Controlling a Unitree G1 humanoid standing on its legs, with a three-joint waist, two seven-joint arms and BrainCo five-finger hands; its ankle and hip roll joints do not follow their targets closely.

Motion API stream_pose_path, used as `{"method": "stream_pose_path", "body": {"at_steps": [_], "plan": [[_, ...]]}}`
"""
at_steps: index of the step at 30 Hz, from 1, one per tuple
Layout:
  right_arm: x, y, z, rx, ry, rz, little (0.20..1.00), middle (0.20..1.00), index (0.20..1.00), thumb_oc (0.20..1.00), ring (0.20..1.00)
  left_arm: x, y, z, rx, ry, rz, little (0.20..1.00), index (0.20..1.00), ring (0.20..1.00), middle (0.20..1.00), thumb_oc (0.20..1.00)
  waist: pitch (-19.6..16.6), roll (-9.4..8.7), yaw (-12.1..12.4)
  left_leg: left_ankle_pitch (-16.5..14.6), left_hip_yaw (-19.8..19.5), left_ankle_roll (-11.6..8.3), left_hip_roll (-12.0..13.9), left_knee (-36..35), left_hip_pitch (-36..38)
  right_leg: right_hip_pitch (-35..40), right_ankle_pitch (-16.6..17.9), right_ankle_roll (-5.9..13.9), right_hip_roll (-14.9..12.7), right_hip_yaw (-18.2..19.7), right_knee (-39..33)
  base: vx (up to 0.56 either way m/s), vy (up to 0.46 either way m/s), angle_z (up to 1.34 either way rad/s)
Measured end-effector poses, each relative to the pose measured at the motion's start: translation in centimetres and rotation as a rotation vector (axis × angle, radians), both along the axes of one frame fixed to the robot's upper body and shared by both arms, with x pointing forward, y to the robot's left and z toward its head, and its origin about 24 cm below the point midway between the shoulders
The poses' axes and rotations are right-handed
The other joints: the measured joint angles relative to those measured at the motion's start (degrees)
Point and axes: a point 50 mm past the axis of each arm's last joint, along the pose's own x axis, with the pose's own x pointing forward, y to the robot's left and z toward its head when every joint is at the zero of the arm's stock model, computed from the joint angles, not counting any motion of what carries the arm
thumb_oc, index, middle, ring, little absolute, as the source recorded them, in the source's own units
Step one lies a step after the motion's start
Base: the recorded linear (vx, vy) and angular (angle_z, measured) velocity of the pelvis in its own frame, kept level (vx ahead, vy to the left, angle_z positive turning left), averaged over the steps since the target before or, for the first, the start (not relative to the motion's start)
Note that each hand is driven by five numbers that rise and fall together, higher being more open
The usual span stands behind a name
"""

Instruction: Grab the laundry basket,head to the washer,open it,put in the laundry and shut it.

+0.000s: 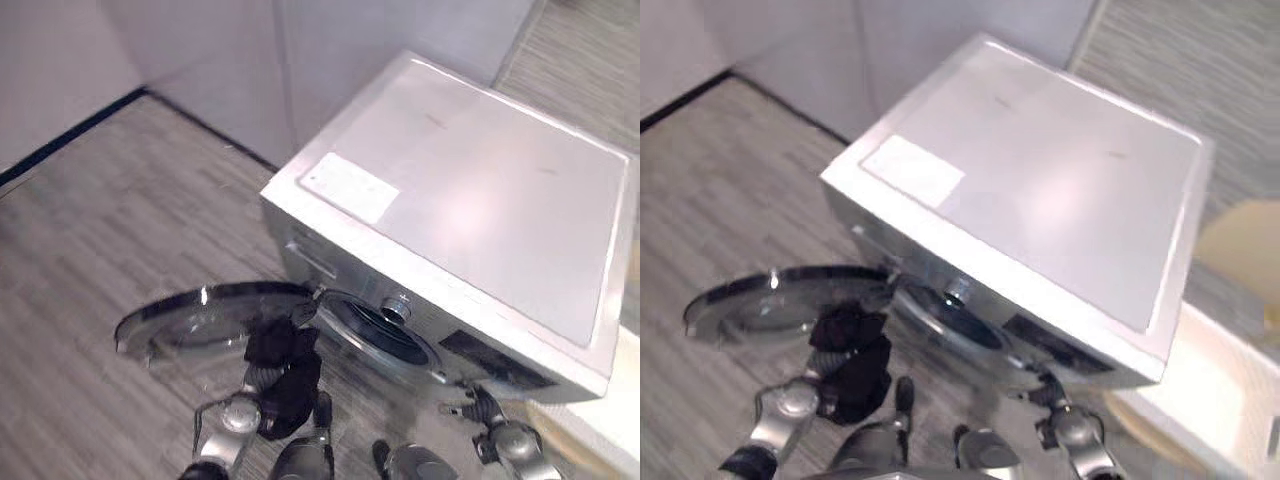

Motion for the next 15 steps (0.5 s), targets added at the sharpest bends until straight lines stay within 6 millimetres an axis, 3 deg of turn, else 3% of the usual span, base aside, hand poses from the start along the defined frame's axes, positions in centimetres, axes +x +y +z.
{"method": "stream_pose_path", "body": {"at_steps": [1,2,3,4,6,8,10,11,12,13,15], "plan": [[0.7,0.8,0.4,0.025,-0.03,0.014,1.0,1.0,1.0,1.0,1.0,1.0,0.3,0.8,0.018,-0.032,-0.008,0.2,0.2,0.2,0.2,0.2,-0.1,0.38,1.1,-0.1,-2.6,-0.05,-0.4,-1.4,1.7,-0.4,0.8,1.73,-2.4,-3.9,-2.1,0.1,0.154,-1.62],[0.6,0.9,0.3,0.026,-0.031,0.014,1.0,1.0,1.0,1.0,1.0,1.0,0.4,0.8,0.026,-0.029,-0.02,0.2,0.2,0.2,0.2,0.2,-0.1,0.58,0.4,-0.1,-2.8,-0.06,-0.5,-1.7,2.4,0.7,1.3,2.43,-3.6,-6.3,-4.1,0.12,0.185,-1.32],[0.6,1.0,0.3,0.029,-0.029,0.011,1.0,1.0,1.0,1.0,1.0,0.7,-0.1,0.5,0.016,-0.019,-0.029,0.2,0.2,0.2,0.2,0.2,-0.1,0.56,1.0,-1.2,0.9,-0.13,-0.1,-2.7,3.6,0.4,1.5,2.76,-6.0,-14.4,-3.9,0.07,0.093,-1.02],[0.7,1.3,0.3,0.036,-0.034,0.013,1.0,1.0,1.0,1.0,1.0,0.0,-0.1,0.0,0.011,-0.002,-0.023,0.2,0.2,0.2,0.2,0.2,-0.2,0.19,2.4,-2.0,3.7,-0.01,-0.1,-3.7,4.8,-0.2,1.6,2.91,-7.9,-19.6,-3.2,0.04,0.075,-1.27],[1.0,1.5,0.6,0.042,-0.054,0.017,1.0,1.0,1.0,1.0,1.0,-1.4,0.2,-0.8,0.012,0.036,-0.009,0.2,0.2,0.2,0.2,0.2,-0.4,-0.4,2.4,-3.3,7.8,-1.47,-0.2,-4.1,5.0,-3.4,1.6,3.06,-7.5,-22.1,1.5,0.08,0.01,-1.2],[1.2,1.3,0.7,0.039,-0.055,0.013,1.0,1.0,1.0,1.0,1.0,-2.0,0.6,-1.0,0.019,0.051,-0.001,0.2,0.2,0.2,0.2,0.2,-0.5,-0.5,3.7,-3.3,10.4,-1.48,0.0,-3.9,5.0,-4.8,1.3,2.41,-6.8,-26.6,3.1,0.1,-0.106,-0.89],[0.7,0.9,0.5,0.027,-0.043,-0.002,1.0,1.0,1.0,1.0,1.0,-2.1,0.5,-1.0,0.017,0.049,-0.002,0.2,0.2,0.2,0.2,0.2,-0.9,-0.83,3.3,-4.3,10.6,-2.51,-0.8,-3.9,4.9,-4.5,0.3,0.86,-5.8,-27.3,2.2,-0.11,-0.126,-0.15],[-0.1,0.7,0.2,0.024,-0.032,-0.012,1.0,1.0,1.0,1.0,1.0,-1.5,0.4,-0.3,0.011,0.012,-0.006,0.2,0.2,0.2,0.2,0.2,-1.0,-0.9,2.1,-4.5,10.6,-2.85,-0.6,-1.8,2.3,-5.6,-0.5,-0.49,-1.1,-21.8,1.5,-0.2,-0.108,0.2],[-0.4,0.5,0.0,0.021,-0.02,-0.014,1.0,1.0,1.0,1.0,1.0,-1.3,0.4,-0.1,0.01,-0.002,-0.011,0.2,0.2,0.2,0.2,0.2,-1.0,-1.03,2.5,-4.6,10.6,-3.16,-0.6,-1.1,1.3,-6.1,-0.6,-0.79,0.4,-20.7,0.6,-0.33,-0.138,0.11],[-0.8,0.4,-0.3,0.018,-0.003,-0.02,1.0,1.0,1.0,1.0,1.0,-0.8,0.2,0.4,0.003,-0.025,-0.011,0.2,0.2,0.2,0.2,0.2,-1.0,-1.51,2.6,-3.8,11.6,-2.42,-0.3,0.9,-0.5,-7.6,-0.9,-1.95,1.6,-21.1,0.5,-0.24,-0.071,-0.19],[0.1,0.5,0.1,0.017,-0.025,-0.019,1.0,1.0,1.0,1.0,1.0,0.1,0.3,1.4,0.013,-0.079,-0.011,0.2,0.2,0.2,0.2,0.2,0.2,-2.79,3.1,-3.6,11.1,-2.35,-0.3,8.2,-6.3,-11.7,0.0,-5.15,2.1,-20.1,2.5,-0.29,-0.041,-0.12]]}}
